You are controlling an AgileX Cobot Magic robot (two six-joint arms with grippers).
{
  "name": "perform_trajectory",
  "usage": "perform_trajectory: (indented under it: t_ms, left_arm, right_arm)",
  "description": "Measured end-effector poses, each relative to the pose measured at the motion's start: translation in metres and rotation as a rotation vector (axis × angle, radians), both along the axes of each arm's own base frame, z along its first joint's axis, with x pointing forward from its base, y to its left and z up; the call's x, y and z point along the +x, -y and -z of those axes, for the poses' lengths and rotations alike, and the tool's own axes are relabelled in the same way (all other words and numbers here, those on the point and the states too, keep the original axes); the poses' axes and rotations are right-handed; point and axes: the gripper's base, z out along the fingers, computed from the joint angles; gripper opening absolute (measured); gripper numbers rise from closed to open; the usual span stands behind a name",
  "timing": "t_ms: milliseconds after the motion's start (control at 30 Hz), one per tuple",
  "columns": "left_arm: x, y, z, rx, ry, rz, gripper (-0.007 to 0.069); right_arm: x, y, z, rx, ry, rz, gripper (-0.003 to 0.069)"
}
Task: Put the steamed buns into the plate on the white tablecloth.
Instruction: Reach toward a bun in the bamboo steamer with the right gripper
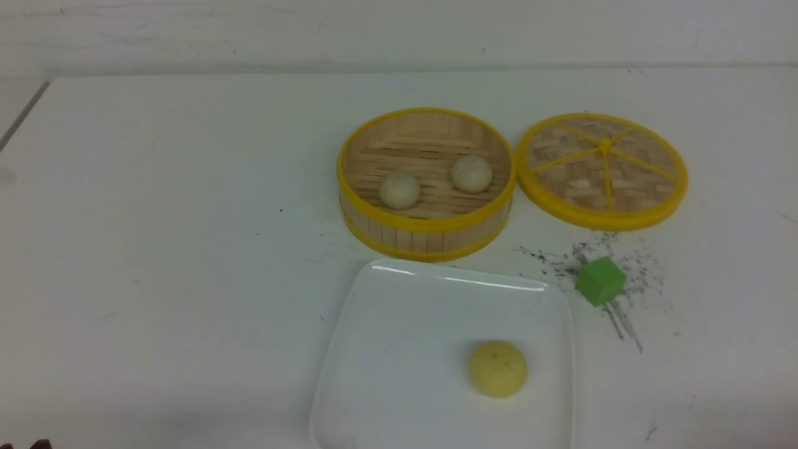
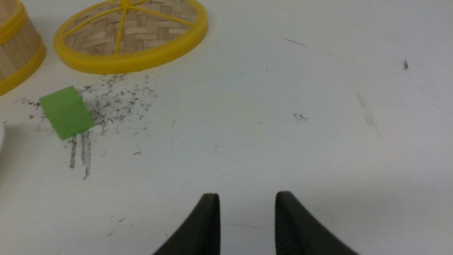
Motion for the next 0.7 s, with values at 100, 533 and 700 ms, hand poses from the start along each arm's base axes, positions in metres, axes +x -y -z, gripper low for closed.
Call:
perform_trajectory:
  t_ms: [100,533,700]
  left_arm:
    - [0.0,-0.001,-0.0002,0.028,0.001,-0.002,0.0241]
    - [0.0,-0.0023,-0.0003,0.064,0.0,-0.005,0.0241]
    - [0.0,-0.001,-0.0002,0.006,0.002,-0.009,0.0241]
  right_arm:
    - [0.0,0.0,0.0,0.0,0.0,0.0,0.0242]
    - [0.0,0.0,0.0,-0.001,0.0,0.0,0.0242]
    - [0.0,-0.0001,-0.0001,0.007,0.001,0.001,0.0242]
